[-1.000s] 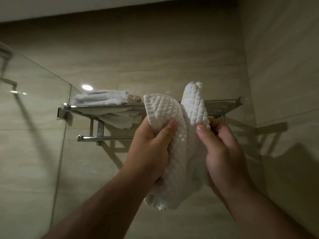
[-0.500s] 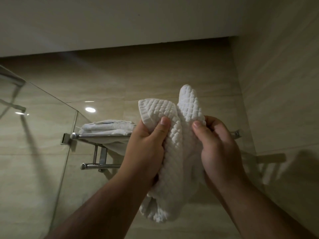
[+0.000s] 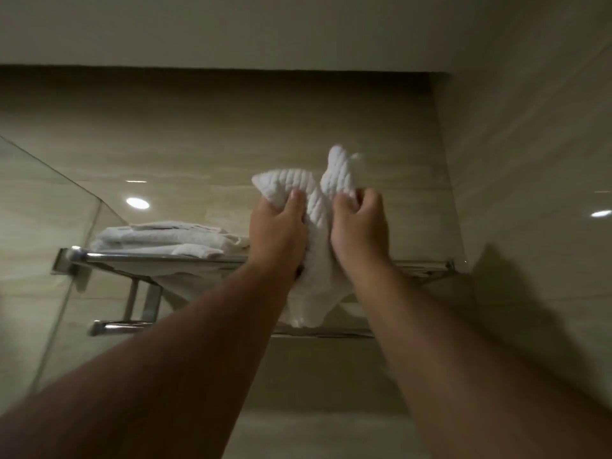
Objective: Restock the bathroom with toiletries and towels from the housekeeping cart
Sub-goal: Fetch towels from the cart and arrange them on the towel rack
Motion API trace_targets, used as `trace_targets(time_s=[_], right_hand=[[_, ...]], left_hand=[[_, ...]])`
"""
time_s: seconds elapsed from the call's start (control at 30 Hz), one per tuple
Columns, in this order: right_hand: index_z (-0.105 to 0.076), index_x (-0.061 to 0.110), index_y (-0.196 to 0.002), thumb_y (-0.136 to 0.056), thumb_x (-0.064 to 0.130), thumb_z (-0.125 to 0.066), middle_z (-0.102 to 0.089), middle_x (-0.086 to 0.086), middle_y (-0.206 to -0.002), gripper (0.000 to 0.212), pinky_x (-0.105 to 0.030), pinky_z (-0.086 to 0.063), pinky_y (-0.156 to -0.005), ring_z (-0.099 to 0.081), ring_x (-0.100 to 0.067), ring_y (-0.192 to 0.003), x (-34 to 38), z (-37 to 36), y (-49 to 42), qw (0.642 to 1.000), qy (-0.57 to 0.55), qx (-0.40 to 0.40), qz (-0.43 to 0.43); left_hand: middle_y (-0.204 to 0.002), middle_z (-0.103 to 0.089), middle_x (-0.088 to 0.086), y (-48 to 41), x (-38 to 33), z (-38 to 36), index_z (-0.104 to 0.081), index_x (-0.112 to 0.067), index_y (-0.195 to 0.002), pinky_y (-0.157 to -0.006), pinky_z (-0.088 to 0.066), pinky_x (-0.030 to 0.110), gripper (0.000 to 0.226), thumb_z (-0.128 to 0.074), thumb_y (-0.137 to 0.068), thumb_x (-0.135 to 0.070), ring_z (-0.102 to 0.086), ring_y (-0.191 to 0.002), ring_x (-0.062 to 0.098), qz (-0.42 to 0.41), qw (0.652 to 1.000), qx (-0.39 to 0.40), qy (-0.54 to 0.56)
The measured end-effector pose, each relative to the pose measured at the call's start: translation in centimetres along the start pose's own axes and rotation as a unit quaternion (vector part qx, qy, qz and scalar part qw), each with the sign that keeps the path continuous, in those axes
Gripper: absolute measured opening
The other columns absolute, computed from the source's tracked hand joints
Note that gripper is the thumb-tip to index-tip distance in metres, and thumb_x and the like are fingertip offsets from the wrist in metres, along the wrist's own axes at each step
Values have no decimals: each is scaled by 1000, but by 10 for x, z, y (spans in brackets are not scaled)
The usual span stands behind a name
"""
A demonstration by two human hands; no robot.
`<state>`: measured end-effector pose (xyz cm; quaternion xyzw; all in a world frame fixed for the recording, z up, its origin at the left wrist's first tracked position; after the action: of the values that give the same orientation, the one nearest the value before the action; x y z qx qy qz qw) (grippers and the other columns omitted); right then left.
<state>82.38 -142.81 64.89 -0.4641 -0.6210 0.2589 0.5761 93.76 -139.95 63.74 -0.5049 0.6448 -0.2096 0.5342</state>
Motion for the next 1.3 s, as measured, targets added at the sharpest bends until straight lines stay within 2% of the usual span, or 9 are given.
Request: trace_targets(time_s=[0.13,0.23,0.43,0.53,0.7,0.97,1.1,1.23,1.3], right_hand=[[-49,19,-120,-105,41,-40,-53,7,-87,29,-24,-34,-55,-49,-8,-69,-39,-10,-9,999,23,24,-41],[-51,18,-123,-104,41,-41,-58,1,-100,31,-29,-41,-69,-55,-18,-82,-41,-11,-18,999,23,25,-35],[-57,22,-121,-102,37,-41,-62,3,-102,29,-30,-40,-68,-57,-16,-85,-40,-10,-13,998,-13,52,-41],[-60,26,-110,-97,33,-45,-63,5,-96,21,-30,-41,-66,-58,-16,-86,-41,-9,-6,996,-37,72,-38],[-60,28,-107,-96,30,-48,-66,4,-97,16,-45,-55,-86,-63,-19,-92,-39,-3,-6,993,-72,90,-21],[-57,33,-122,-102,34,-44,-67,8,-108,24,-45,-56,-90,-65,-14,-99,-27,23,-40,988,-121,93,19],[-51,34,-133,-105,39,-40,-65,10,-113,31,-38,-55,-87,-63,-11,-101,-25,38,-67,991,-101,65,51],[-42,37,-143,-105,46,-38,-62,10,-123,39,-27,-46,-73,-58,-10,-97,-40,35,-82,992,-79,90,37],[-37,38,-147,-104,51,-39,-60,5,-132,45,-28,-43,-76,-54,-11,-98,-55,30,-82,991,-71,111,10]], left_hand=[[-84,-71,-9,-18,22,-6,-70,-22,-95,-57,-47,16,19,-56,-100,-35,-67,-78,4,-37,995,-26,-92],[-86,-68,-10,-29,20,-8,-68,-21,-97,-71,-48,23,19,-55,-100,-36,-63,-80,6,-57,989,-20,-135],[-84,-64,-10,-34,21,-12,-69,-17,-109,-79,-42,24,25,-54,-101,-36,-61,-84,12,-60,983,-31,-172],[-88,-68,-7,-31,20,-12,-70,-16,-108,-74,-44,25,26,-54,-101,-36,-63,-82,10,-64,981,-26,-179],[-90,-72,-4,-28,11,-20,-70,-18,-103,-64,-50,23,22,-55,-101,-34,-68,-82,9,-56,989,-5,-137],[-90,-75,-6,-31,-6,-62,-68,-25,-98,-65,-57,24,17,-55,-101,-35,-72,-79,8,-54,997,31,-49],[-91,-76,-3,-43,-7,-94,-69,-22,-99,-74,-62,30,20,-54,-102,-33,-74,-82,9,-81,995,52,-31],[-94,-76,-1,-62,12,-105,-70,-18,-105,-75,-60,31,23,-55,-101,-34,-73,-85,12,-96,993,34,-65],[-94,-74,-2,-71,25,-103,-71,-15,-107,-69,-56,24,25,-55,-101,-34,-72,-86,12,-98,990,16,-96]])
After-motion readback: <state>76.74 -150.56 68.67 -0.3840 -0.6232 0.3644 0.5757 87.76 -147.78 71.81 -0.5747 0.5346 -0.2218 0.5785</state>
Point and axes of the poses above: each hand's wrist, its own y-axis away from the middle knuckle, its own z-axis out of the back of the hand, x = y × z, the point moved 3 cm from there along -y, towards the middle knuckle
